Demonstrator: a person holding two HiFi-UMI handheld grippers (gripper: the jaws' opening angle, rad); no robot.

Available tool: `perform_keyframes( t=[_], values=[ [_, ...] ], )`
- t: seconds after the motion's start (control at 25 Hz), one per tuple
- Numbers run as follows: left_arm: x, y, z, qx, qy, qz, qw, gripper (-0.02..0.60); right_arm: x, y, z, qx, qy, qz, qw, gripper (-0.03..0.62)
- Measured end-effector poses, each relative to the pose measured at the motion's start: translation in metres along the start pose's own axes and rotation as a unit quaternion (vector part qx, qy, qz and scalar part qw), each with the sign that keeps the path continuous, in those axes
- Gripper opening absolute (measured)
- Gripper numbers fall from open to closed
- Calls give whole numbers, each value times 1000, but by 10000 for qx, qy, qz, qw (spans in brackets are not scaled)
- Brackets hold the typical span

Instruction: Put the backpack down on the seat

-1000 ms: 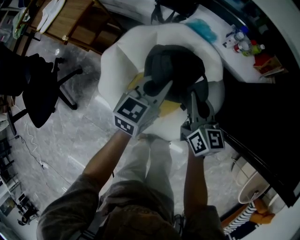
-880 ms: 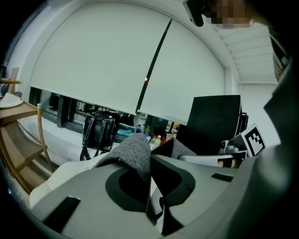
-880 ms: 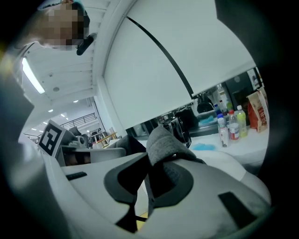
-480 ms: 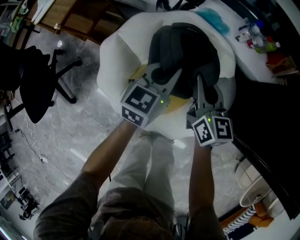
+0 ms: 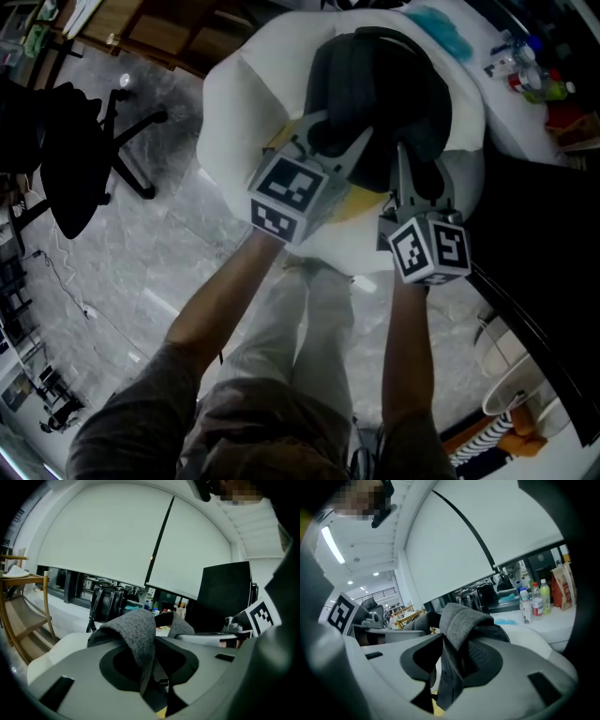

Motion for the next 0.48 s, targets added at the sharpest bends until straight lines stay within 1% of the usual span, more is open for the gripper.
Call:
perform_keyframes(
  t=[0.04,0.12,0.28,0.36,0.44,0.48],
  values=[
    [-1,0,1,47,25,31,10000,103,-1,-1,2,-48,12,-24,10000,129],
    [-3,-2,3,110,78,90,9999,186,-1,-3,7,-148,26,-92,9998,187],
    [-10,-6,8,287,221,182,9992,319,-3,-6,16,-350,88,-224,9991,293],
    [-12,-6,12,445,286,244,9983,386,-6,-6,21,-510,141,-274,9982,320],
    [-15,-6,16,543,369,313,9973,419,-8,-7,28,-690,155,-337,9969,337],
    [-16,-6,18,552,412,346,9970,420,-8,-8,31,-762,148,-366,9963,339]
  ],
)
Point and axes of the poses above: the fingertips, and each gripper's own axes: z backward along the fingers, y to its left, x out of its top, the point moved 9 cm from there along z, backward along the fingers
